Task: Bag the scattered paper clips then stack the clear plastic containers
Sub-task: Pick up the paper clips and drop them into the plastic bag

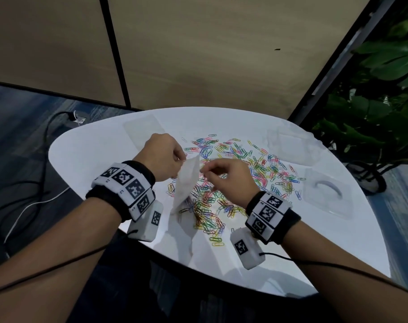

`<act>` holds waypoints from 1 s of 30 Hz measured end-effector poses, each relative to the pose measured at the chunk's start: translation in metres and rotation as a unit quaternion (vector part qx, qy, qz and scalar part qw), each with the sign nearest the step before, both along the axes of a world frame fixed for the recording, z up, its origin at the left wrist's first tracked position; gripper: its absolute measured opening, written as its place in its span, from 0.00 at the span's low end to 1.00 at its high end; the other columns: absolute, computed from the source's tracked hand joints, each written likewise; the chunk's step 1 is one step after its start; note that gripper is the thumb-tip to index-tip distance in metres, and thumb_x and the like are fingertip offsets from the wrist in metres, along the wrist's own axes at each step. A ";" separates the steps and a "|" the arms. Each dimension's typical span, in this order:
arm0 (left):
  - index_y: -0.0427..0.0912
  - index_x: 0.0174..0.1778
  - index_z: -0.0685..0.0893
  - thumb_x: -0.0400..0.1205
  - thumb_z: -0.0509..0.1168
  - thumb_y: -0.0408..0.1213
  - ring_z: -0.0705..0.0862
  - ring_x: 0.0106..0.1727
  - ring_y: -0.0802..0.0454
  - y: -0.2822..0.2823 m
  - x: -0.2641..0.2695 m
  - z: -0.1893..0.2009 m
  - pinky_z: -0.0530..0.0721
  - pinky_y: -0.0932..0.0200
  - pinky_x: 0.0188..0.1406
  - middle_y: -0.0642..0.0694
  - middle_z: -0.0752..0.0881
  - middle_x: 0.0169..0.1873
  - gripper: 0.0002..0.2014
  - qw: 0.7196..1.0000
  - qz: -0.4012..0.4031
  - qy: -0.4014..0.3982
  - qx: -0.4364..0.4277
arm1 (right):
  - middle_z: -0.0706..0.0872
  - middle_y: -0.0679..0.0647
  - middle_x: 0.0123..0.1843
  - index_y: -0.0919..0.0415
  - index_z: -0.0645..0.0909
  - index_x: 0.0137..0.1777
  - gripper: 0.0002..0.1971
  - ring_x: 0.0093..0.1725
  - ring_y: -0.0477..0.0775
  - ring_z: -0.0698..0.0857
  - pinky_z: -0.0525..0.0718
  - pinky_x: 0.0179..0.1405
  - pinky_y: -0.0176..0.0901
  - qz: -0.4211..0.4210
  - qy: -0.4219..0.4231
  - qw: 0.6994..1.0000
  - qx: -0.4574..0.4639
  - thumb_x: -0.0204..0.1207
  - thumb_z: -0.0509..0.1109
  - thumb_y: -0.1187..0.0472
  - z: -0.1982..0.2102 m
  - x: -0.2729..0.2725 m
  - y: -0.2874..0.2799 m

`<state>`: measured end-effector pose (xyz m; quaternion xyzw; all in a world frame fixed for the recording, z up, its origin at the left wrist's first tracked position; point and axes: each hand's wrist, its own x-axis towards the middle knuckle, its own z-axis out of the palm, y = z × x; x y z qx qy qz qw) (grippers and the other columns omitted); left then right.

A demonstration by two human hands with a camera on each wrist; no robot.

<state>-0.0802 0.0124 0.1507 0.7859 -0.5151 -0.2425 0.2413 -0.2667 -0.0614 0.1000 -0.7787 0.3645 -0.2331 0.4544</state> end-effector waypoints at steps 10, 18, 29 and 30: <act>0.37 0.44 0.93 0.80 0.72 0.32 0.93 0.31 0.47 0.011 0.016 0.003 0.91 0.60 0.38 0.41 0.93 0.33 0.05 1.000 0.017 0.007 -0.011 | 0.66 0.55 0.65 0.50 0.64 0.77 0.46 0.54 0.55 0.78 0.81 0.53 0.43 0.160 0.372 0.911 -0.074 0.61 0.85 0.53 -0.079 -0.051 0.035; 0.39 0.44 0.92 0.81 0.70 0.31 0.92 0.29 0.52 0.022 0.032 -0.001 0.90 0.62 0.39 0.43 0.93 0.32 0.05 0.999 0.034 0.007 0.004 | 0.67 0.60 0.77 0.48 0.71 0.75 0.24 0.67 0.64 0.76 0.82 0.61 0.58 0.218 0.370 0.876 -0.219 0.80 0.68 0.62 -0.092 -0.022 0.042; 0.40 0.44 0.92 0.81 0.70 0.31 0.92 0.29 0.52 0.026 0.039 0.000 0.92 0.60 0.39 0.45 0.92 0.33 0.05 1.000 0.029 0.000 0.003 | 0.90 0.50 0.44 0.57 0.91 0.50 0.08 0.42 0.50 0.86 0.85 0.49 0.38 0.083 0.300 0.940 -0.140 0.76 0.71 0.66 -0.081 -0.024 0.008; 0.40 0.44 0.92 0.81 0.70 0.31 0.92 0.28 0.52 0.026 0.038 0.000 0.92 0.59 0.39 0.45 0.92 0.33 0.05 1.000 0.027 -0.001 0.003 | 0.90 0.50 0.41 0.57 0.92 0.50 0.08 0.38 0.48 0.86 0.85 0.46 0.35 0.040 0.280 0.954 -0.102 0.75 0.73 0.66 -0.076 -0.027 0.002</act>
